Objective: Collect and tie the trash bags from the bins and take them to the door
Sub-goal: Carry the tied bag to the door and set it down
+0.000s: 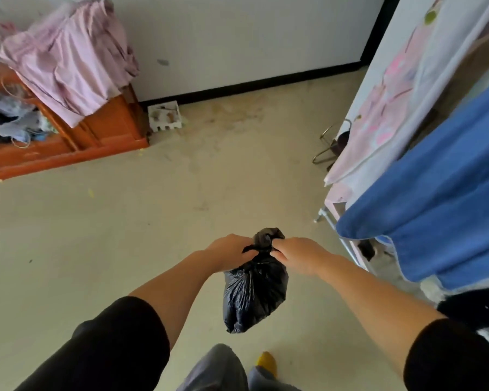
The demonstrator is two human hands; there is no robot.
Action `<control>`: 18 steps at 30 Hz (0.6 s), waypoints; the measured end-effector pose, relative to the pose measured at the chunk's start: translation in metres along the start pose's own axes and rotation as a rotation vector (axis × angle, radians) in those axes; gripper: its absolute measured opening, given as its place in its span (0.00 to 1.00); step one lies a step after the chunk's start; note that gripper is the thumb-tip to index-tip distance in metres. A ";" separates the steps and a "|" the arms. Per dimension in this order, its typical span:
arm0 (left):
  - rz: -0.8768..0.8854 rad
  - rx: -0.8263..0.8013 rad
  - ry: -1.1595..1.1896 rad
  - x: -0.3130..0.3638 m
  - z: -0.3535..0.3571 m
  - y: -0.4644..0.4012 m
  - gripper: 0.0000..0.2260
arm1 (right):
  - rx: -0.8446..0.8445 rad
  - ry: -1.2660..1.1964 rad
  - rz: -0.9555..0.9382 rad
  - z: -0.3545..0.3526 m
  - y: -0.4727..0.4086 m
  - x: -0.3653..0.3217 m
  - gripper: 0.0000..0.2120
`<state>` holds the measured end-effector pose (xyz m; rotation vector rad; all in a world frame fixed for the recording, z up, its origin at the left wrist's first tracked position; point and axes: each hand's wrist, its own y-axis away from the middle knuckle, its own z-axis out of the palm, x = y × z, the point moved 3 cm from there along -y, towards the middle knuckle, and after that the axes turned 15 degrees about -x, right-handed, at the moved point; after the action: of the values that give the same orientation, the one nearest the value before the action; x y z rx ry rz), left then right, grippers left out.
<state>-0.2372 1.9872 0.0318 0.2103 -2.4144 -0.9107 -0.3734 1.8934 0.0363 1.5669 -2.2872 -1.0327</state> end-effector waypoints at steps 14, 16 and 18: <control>0.072 0.002 -0.183 -0.093 -0.281 -0.173 0.10 | 0.082 -0.027 0.080 -0.225 -0.198 0.120 0.11; 0.095 -0.003 -0.201 -0.105 -0.327 -0.196 0.10 | 0.097 -0.046 0.092 -0.260 -0.223 0.135 0.11; 0.114 -0.008 -0.227 -0.113 -0.369 -0.220 0.09 | 0.113 -0.069 0.110 -0.292 -0.245 0.153 0.12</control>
<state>0.0476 1.6486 0.0688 -0.0367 -2.5986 -0.9354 -0.1070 1.5817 0.0638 1.4473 -2.4873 -0.9599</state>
